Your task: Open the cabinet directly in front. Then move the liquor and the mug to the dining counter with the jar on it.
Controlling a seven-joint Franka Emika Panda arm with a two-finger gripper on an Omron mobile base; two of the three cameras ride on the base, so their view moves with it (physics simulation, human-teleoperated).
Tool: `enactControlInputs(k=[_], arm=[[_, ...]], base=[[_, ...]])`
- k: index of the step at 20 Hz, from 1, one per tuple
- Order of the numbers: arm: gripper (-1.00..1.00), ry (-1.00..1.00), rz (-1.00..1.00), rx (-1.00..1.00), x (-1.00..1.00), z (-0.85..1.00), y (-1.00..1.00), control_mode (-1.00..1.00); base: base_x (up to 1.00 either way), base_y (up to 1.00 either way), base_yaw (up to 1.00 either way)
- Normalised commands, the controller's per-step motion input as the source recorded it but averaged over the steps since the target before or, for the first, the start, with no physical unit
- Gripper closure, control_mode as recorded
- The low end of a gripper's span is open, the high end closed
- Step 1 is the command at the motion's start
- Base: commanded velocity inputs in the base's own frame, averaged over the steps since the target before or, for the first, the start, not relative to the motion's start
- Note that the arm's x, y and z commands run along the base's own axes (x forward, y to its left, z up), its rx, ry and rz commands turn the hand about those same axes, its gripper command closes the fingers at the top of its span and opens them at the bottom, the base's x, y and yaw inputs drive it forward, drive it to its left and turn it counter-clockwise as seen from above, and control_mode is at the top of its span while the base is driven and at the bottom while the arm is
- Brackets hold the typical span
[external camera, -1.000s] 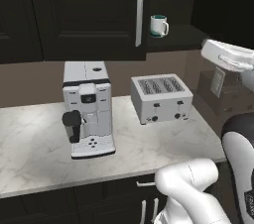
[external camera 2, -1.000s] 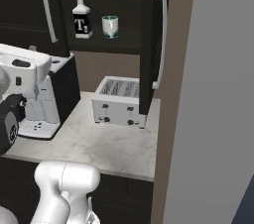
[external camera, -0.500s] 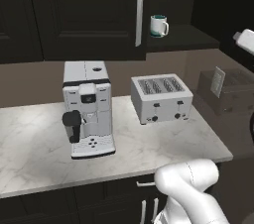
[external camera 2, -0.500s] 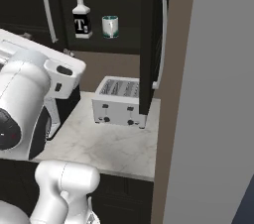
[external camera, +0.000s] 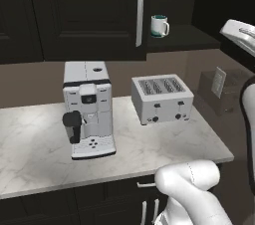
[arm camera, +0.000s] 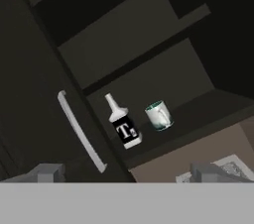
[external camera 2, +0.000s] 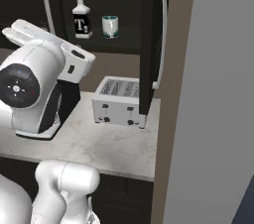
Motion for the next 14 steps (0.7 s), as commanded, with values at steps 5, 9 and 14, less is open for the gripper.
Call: enactControlInputs(k=[5, 9, 14], arm=[[-1.00, 0.19, 0.00, 0.00, 0.58, -0.01, -0.05, -1.00], [-1.00, 0.15, 0.00, 0.00, 0.52, -0.16, 0.00, -1.00], [-1.00, 0.10, 0.00, 0.00, 0.43, -0.23, 0.00, -1.00]], base=[[0.00, 0.00, 0.00], [0.00, 0.00, 0.00], [0.00, 0.00, 0.00]])
